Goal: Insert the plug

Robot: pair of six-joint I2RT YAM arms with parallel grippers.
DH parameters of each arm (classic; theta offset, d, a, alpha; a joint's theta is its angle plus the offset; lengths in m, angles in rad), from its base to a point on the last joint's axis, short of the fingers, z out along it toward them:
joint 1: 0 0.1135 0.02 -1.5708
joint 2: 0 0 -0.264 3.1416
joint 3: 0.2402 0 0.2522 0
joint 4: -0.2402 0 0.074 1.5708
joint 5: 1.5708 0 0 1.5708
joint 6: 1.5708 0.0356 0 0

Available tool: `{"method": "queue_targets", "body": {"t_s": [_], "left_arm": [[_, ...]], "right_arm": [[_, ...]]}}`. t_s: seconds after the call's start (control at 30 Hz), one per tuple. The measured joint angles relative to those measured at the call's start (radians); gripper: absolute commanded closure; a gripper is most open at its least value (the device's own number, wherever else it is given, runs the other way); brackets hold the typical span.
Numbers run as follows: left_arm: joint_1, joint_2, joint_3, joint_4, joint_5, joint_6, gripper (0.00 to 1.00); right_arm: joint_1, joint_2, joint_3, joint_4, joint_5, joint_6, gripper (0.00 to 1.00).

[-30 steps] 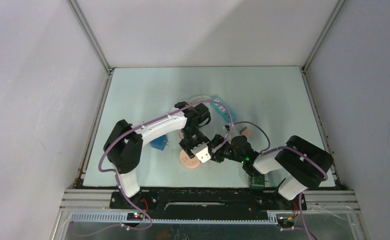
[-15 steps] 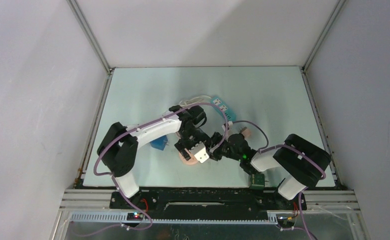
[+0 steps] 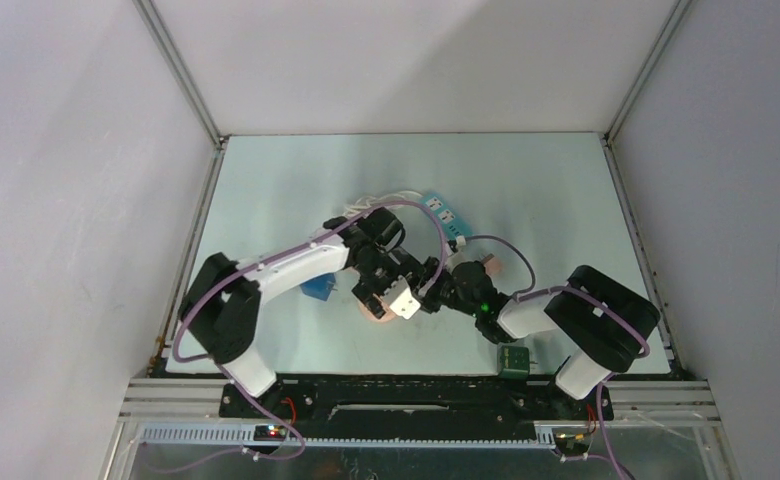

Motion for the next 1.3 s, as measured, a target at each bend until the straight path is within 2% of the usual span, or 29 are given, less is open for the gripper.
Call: {"method": "queue_targets", "body": {"t_s": [0.13, 0.33, 0.43, 0.53, 0.67, 0.73, 0.87, 0.93, 1.1, 1.3], "left_arm": [[0.023, -0.109, -0.037, 0.043, 0.01, -0.031, 0.0], [0.088, -0.249, -0.037, -0.008, 0.013, -0.053, 0.0], [0.115, -0.319, -0.056, 0.034, 0.026, -0.132, 0.0], [0.12, -0.422, -0.134, 0.185, 0.013, -0.359, 0.0], [0.117, -0.499, -0.169, 0.389, -0.137, -0.834, 0.0], [0.122, -0.506, -0.168, 0.439, -0.217, -1.051, 0.01], [0.178, -0.477, -0.157, 0.44, -0.249, -1.463, 0.22], [0.219, -0.449, -0.16, 0.441, -0.203, -1.613, 0.27], [0.265, -0.405, -0.241, 0.485, -0.082, -1.849, 0.38], [0.264, -0.362, -0.266, 0.5, 0.014, -1.931, 0.46]], "right_arm": [[0.001, 0.003, 0.018, -0.019, 0.003, -0.014, 0.52], [-0.002, 0.003, 0.026, -0.032, 0.005, -0.017, 0.52], [-0.007, 0.003, 0.036, -0.047, 0.001, -0.017, 0.52], [-0.01, 0.003, 0.044, -0.061, -0.006, -0.017, 0.52], [-0.014, 0.003, 0.054, -0.079, -0.015, -0.021, 0.52], [-0.015, 0.003, 0.06, -0.087, -0.019, -0.026, 0.52], [-0.018, 0.003, 0.074, -0.112, -0.028, -0.039, 0.52], [-0.021, 0.003, 0.083, -0.127, -0.036, -0.048, 0.52], [-0.03, 0.003, 0.106, -0.165, -0.056, -0.072, 0.51], [-0.042, 0.003, 0.115, -0.182, -0.085, -0.085, 0.52]]}}
